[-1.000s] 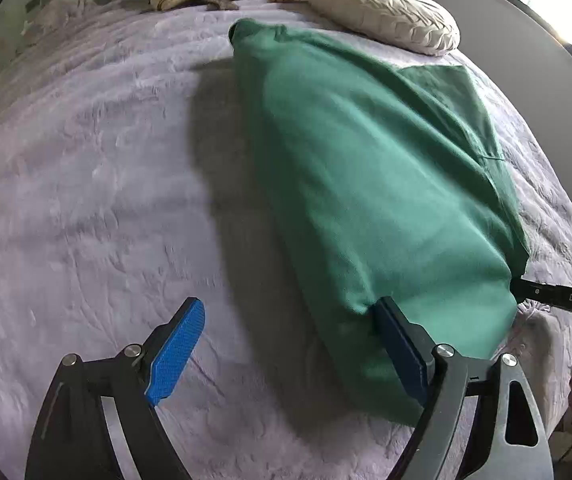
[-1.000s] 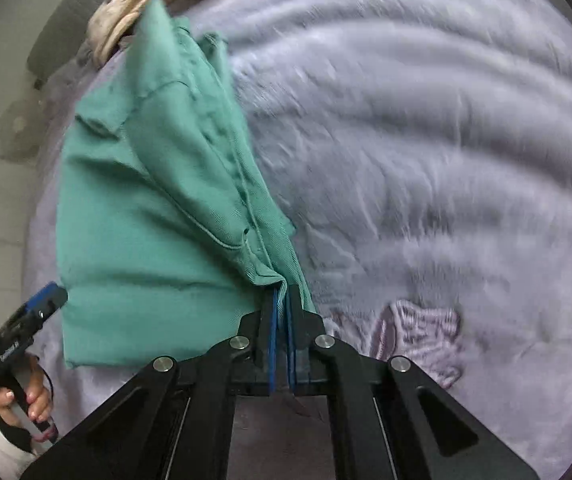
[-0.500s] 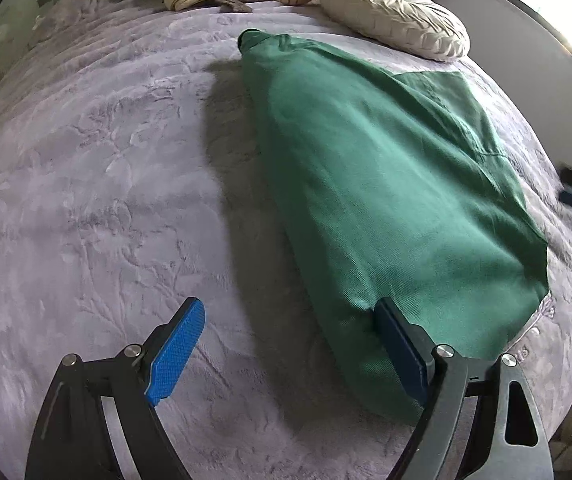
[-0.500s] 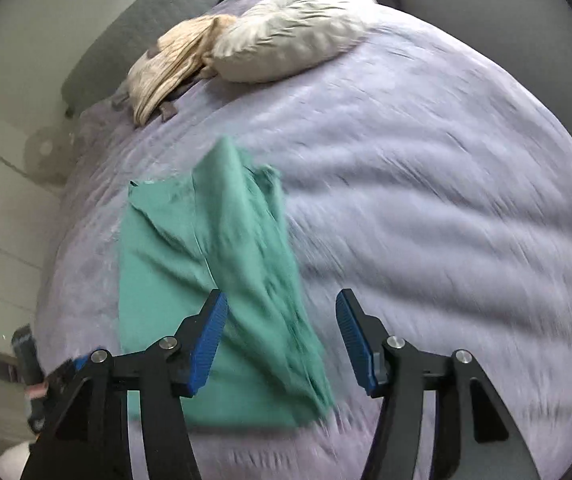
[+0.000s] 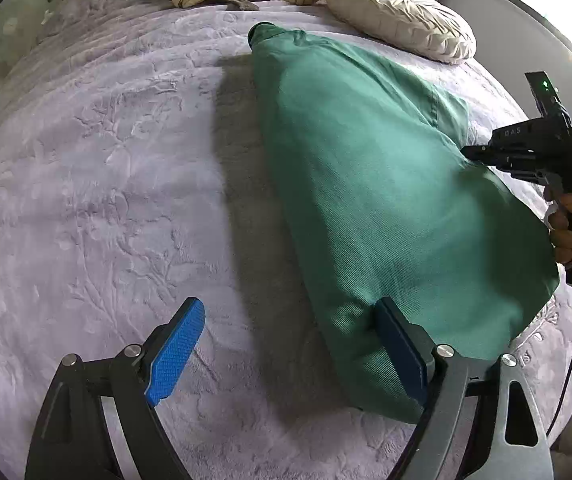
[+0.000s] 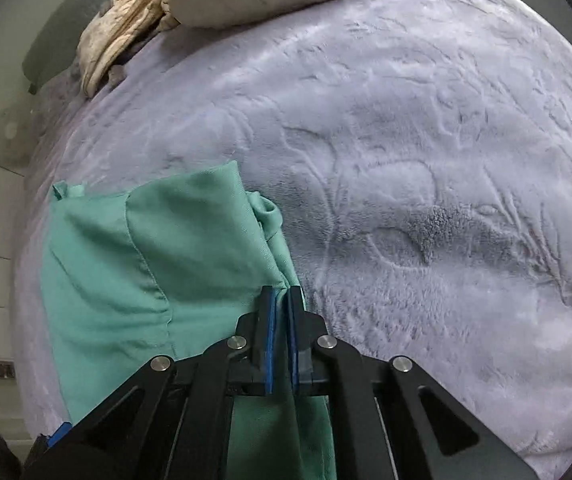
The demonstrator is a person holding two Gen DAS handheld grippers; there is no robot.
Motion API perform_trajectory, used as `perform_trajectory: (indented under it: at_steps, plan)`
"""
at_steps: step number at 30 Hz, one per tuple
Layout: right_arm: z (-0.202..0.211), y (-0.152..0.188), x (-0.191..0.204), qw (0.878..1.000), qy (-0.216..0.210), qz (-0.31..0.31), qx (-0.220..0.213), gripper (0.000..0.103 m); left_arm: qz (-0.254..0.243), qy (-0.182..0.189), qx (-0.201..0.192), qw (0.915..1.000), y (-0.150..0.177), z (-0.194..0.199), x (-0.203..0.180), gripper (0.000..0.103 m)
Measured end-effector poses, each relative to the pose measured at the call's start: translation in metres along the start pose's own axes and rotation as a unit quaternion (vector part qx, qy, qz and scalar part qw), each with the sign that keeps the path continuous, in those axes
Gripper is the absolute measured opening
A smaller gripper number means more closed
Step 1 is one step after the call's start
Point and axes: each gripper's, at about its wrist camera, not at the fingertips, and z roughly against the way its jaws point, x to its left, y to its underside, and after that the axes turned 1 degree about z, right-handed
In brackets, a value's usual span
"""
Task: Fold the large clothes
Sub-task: 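Grasp the bundle end with the right gripper and tuck it under, then move the right gripper open to the end of the green bundle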
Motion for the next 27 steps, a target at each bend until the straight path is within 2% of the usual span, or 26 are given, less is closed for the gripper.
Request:
perform_trajectory:
  at_steps: [2, 7, 10, 14, 16, 18, 24, 26, 27]
  plan:
    - [0.001, 0.0, 0.002, 1.0, 0.007, 0.005, -0.002, 0.006, 0.002, -0.001, 0.005, 1.0, -0.001, 0.0, 0.001, 0.088]
    - [0.022, 0.009, -0.009, 0.999, -0.01, -0.029, -0.011, 0.011, -0.001, -0.006, 0.016, 0.9999, -0.003, 0.001, 0.004, 0.088]
    - [0.038, 0.029, -0.016, 0.999, 0.016, -0.026, -0.009, 0.011, -0.001, -0.007, 0.018, 0.9998, -0.003, 0.0, 0.004, 0.088]
    - [0.057, 0.058, -0.028, 0.999, 0.026, -0.027, -0.003, 0.011, 0.004, -0.005, 0.019, 0.9998, -0.003, 0.0, 0.005, 0.088]
    - [0.065, 0.071, -0.033, 0.999, 0.024, -0.033, 0.001, 0.012, 0.006, -0.004, 0.02, 0.9998, -0.002, 0.001, 0.006, 0.088]
    - [0.073, 0.084, -0.04, 0.999, 0.025, -0.039, 0.005, 0.017, 0.006, -0.005, 0.022, 0.9997, -0.002, 0.001, 0.006, 0.087]
    - [0.08, 0.104, -0.053, 0.998, 0.015, -0.06, 0.021, 0.017, 0.003, -0.008, 0.028, 0.9996, -0.004, 0.001, 0.006, 0.087]
    - [0.08, 0.107, -0.055, 0.997, 0.011, -0.067, 0.024, 0.023, 0.001, -0.01, 0.03, 0.9995, -0.005, 0.001, 0.006, 0.087]
    - [0.08, 0.109, -0.056, 0.997, 0.012, -0.068, 0.025, 0.033, 0.001, -0.01, 0.031, 0.9995, -0.005, 0.001, 0.005, 0.087]
